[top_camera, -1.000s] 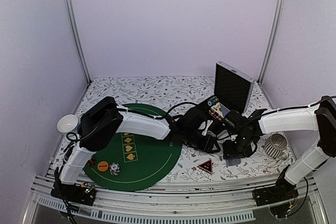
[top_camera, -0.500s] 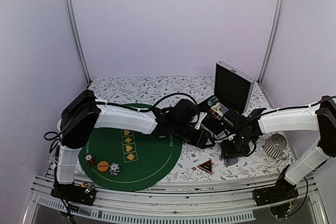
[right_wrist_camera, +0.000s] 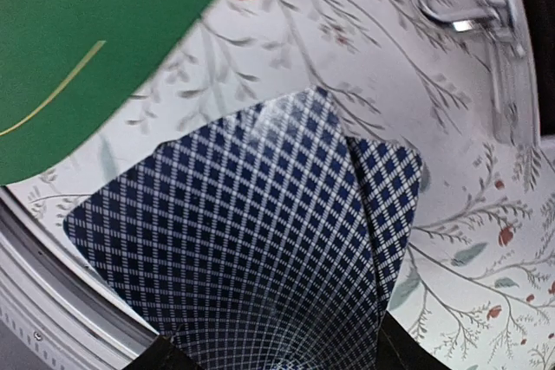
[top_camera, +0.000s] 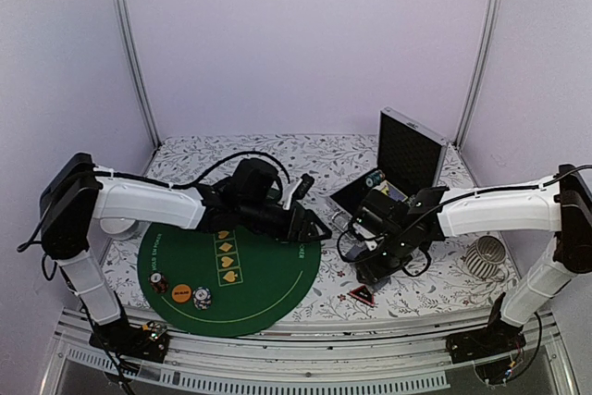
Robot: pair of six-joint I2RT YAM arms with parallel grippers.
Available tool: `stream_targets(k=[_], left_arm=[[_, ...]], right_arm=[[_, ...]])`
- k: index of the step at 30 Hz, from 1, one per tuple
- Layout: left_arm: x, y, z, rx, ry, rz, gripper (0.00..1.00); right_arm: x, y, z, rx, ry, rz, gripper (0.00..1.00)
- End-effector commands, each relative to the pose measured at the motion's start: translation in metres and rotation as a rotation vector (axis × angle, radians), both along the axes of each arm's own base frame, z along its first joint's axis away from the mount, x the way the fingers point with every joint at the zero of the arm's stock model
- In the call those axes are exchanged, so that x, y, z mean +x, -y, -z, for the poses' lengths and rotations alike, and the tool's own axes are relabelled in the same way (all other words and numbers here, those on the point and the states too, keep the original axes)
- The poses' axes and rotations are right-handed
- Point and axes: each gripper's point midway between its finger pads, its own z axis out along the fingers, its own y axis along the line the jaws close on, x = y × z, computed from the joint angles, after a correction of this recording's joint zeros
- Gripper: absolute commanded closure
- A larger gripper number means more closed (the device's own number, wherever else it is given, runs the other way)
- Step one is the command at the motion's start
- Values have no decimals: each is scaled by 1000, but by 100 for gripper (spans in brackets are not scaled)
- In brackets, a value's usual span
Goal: Distribute texas hold em gaming equipment
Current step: Pick up the poker card from the center of the board, then pass from the right arm to the left
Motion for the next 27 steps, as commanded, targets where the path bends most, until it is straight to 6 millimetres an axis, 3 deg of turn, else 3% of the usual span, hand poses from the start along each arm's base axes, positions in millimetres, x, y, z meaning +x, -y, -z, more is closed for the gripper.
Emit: stream_targets(k=[1, 7, 13, 20, 27], left_arm=[[-11, -18, -7, -78, -57, 7, 29], [-36, -57, -15, -174, -150, 28, 29], [-46, -82, -16, -173, -152, 8, 28], [-38, -113, 4, -140, -173, -76, 38], [-40, -113, 5, -142, -171, -57, 39]], right_arm=[[1, -51, -22, 34, 118, -222, 74], [2, -108, -44, 59, 241, -427, 76], [1, -147, -53, 76, 302, -550, 76], [-6, -177, -63, 101, 360, -663, 77], [-12, -189, -69, 117, 381, -709, 78]])
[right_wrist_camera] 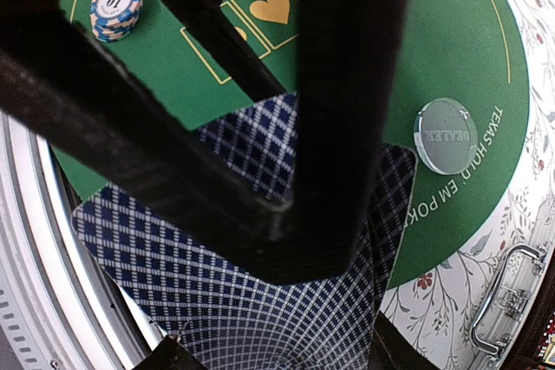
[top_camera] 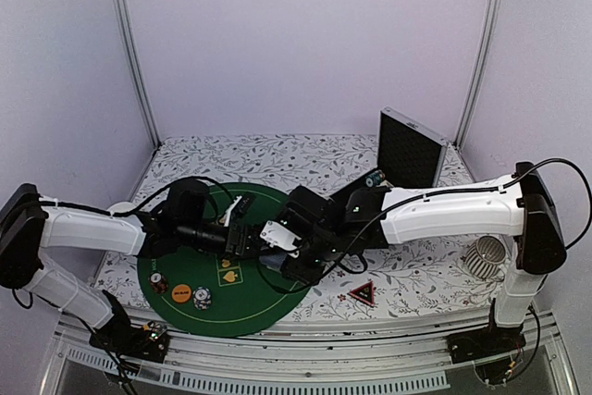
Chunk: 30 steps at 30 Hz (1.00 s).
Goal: Distribute texas hold em gaming equipment
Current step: Pass from the right arm to the left
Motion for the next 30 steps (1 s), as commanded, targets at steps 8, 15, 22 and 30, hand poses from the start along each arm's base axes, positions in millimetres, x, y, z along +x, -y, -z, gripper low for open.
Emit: stream_targets(k=[8, 15, 22, 30], left_arm=[[-5, -2, 7, 13, 20, 32, 46], [-16, 6, -7, -38, 57, 94, 55], [-31, 10, -13, -89, 60, 159, 98], [-28, 5, -38, -129, 168, 130, 100]], right_arm=[[6, -26, -30, 51, 122, -60, 78], [13, -35, -40, 47, 177, -88, 78], [19, -33, -50, 51, 222, -84, 79], [16, -21, -84, 163, 227, -24, 5]])
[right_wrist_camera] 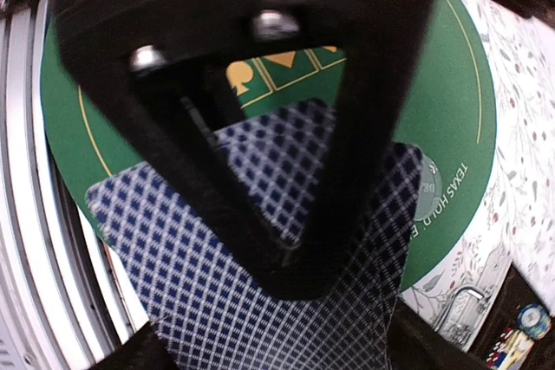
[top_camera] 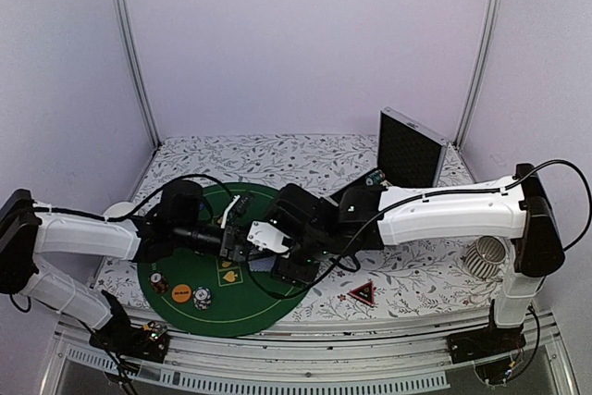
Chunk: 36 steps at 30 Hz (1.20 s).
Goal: Distribute texas hold em gaming equipment
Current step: Pass from the right arm to the left, then pass from the left arm to the right
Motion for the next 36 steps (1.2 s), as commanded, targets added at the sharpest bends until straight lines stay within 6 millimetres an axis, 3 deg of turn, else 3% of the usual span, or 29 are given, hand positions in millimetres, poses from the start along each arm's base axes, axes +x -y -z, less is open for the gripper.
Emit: stream_targets(k=[1, 7, 11, 14, 19, 26, 33, 36], left_arm=[[-11, 1, -32, -80, 103, 38, 100], [-16, -4, -65, -147, 233, 45, 100], [-27, -5, -80, -184, 289, 80, 100], [-32, -5, -90, -207, 329, 87, 100], [-37, -2, -100, -238, 359, 105, 100], [-40, 5, -104, -245, 360, 128, 100], [-42, 5, -106, -255, 370, 135, 100], [-41, 6, -104, -251, 368, 136, 100]], right_arm=[[10, 1, -64, 227, 51, 85, 1], [-29, 15, -104, 540, -270, -48, 1], [-21, 40, -121, 772, -456, -9, 1], [-22, 46, -128, 900, -587, 8, 2], [-30, 35, -124, 953, -676, -2, 27], [-37, 14, -109, 909, -718, -42, 47], [-44, 13, -102, 883, -757, -59, 92], [-44, 14, -101, 877, -762, -53, 97]])
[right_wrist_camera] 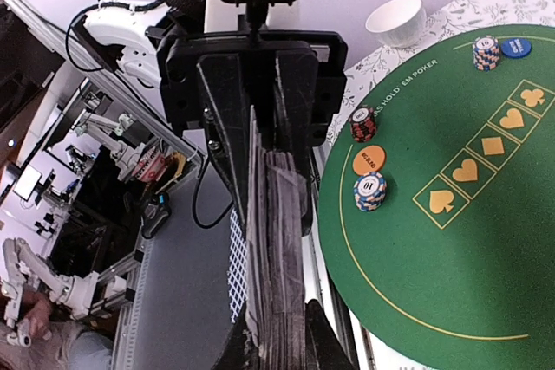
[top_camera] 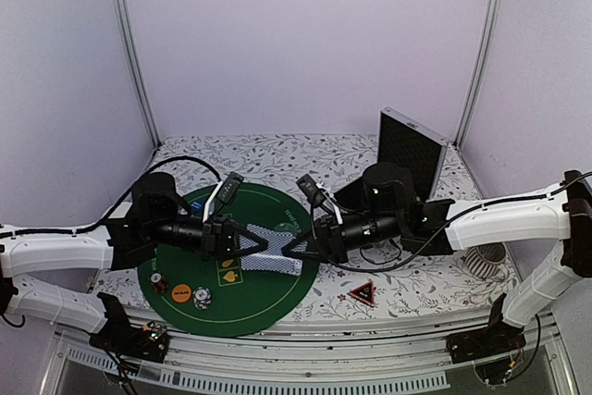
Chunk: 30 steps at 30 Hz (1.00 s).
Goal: Distribute texas hold em gaming equipment
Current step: Pass from the left arm to the right
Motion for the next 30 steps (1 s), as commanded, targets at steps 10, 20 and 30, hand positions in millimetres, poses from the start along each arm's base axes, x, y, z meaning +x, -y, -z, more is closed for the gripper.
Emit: stream_targets(k=[10, 20, 30], left_arm=[[22, -17, 17, 119, 71, -174, 22], [29, -51, -27, 327, 626, -338, 2], [-25, -9, 15, 744, 1314, 35, 2]], right_arm=[[15, 21, -12, -15, -40, 125, 98], [36, 30, 30, -295, -156, 249, 98], [33, 5, 7, -294, -176, 151, 98]])
